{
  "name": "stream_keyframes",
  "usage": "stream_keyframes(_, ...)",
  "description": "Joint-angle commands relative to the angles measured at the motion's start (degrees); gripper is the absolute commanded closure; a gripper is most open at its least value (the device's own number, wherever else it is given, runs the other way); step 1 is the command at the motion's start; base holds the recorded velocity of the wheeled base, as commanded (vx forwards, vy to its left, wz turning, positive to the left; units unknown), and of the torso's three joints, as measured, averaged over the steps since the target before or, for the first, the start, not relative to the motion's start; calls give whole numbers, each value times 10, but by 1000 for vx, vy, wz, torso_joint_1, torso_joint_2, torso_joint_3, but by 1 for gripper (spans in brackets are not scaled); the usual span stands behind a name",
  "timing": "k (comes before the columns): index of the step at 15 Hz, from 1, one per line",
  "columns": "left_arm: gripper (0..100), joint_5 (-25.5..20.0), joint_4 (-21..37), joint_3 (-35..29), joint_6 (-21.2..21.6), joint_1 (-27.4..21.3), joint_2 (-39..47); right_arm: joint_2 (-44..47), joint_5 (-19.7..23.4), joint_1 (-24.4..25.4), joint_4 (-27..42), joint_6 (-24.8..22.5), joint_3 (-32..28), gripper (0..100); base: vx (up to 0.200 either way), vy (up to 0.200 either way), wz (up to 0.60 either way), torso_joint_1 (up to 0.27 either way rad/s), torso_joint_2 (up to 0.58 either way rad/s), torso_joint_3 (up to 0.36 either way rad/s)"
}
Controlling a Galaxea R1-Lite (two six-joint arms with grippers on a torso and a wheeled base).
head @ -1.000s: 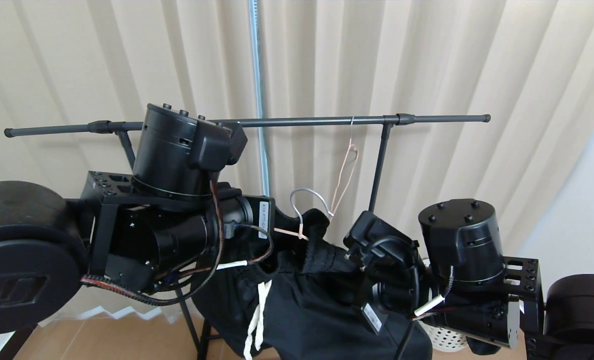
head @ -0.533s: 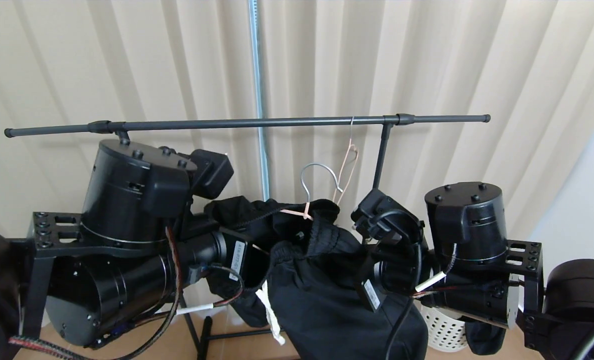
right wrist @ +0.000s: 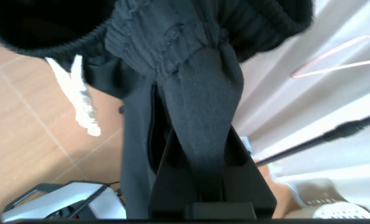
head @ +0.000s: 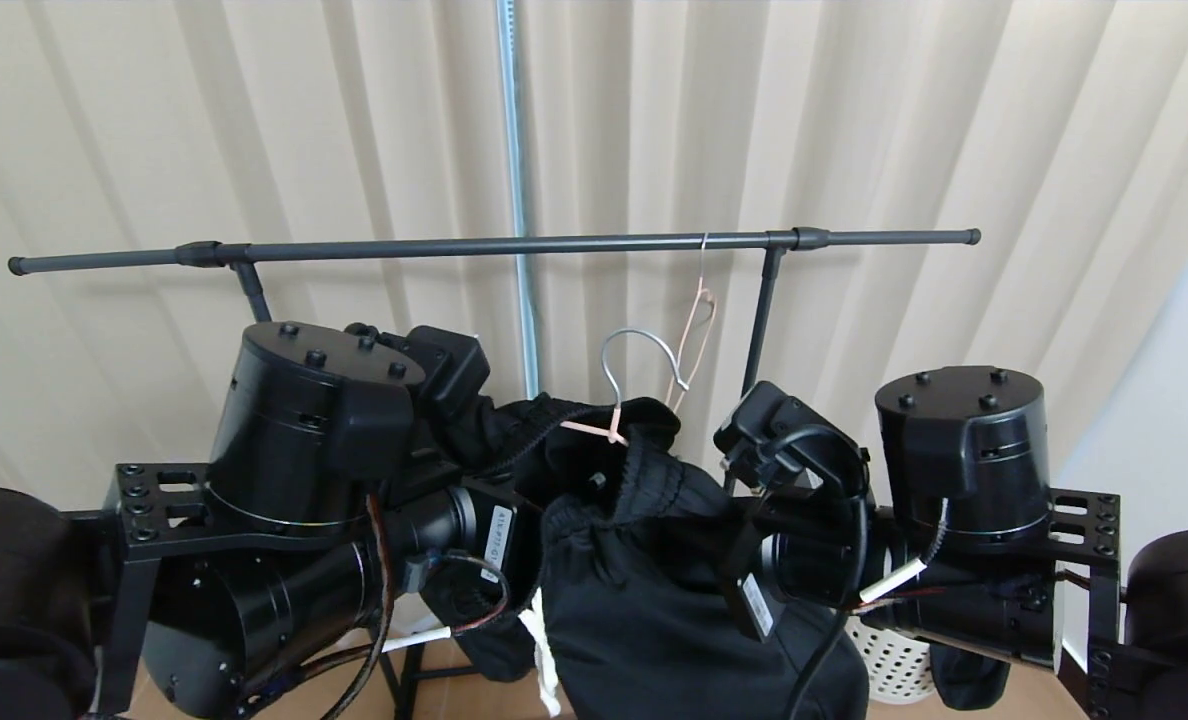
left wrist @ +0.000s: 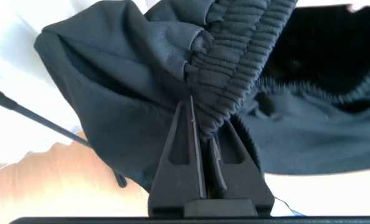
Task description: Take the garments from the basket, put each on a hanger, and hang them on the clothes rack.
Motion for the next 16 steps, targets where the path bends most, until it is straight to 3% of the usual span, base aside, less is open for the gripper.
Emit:
stream_keyframes(1,100,1,-7,0,-1,-3,19,-11,3,3,0,-1,5,100,0,0,0,0,0,0)
stream_keyframes(2,0,1,-8,1,0,-4,20,-11,4,3,0,-1,6,100,0,0,0,0,0,0)
stream_keyframes(12,0,-5,-26,38,-6,-40,-37,-7,26,-13,-2,-1,6,100,0,0,0,0,0,0)
stream_keyframes(16,0,-10,-25,76,1,-9,-100,-2,116,-70,-19,-13,14,100,0,0,0,0,0,0)
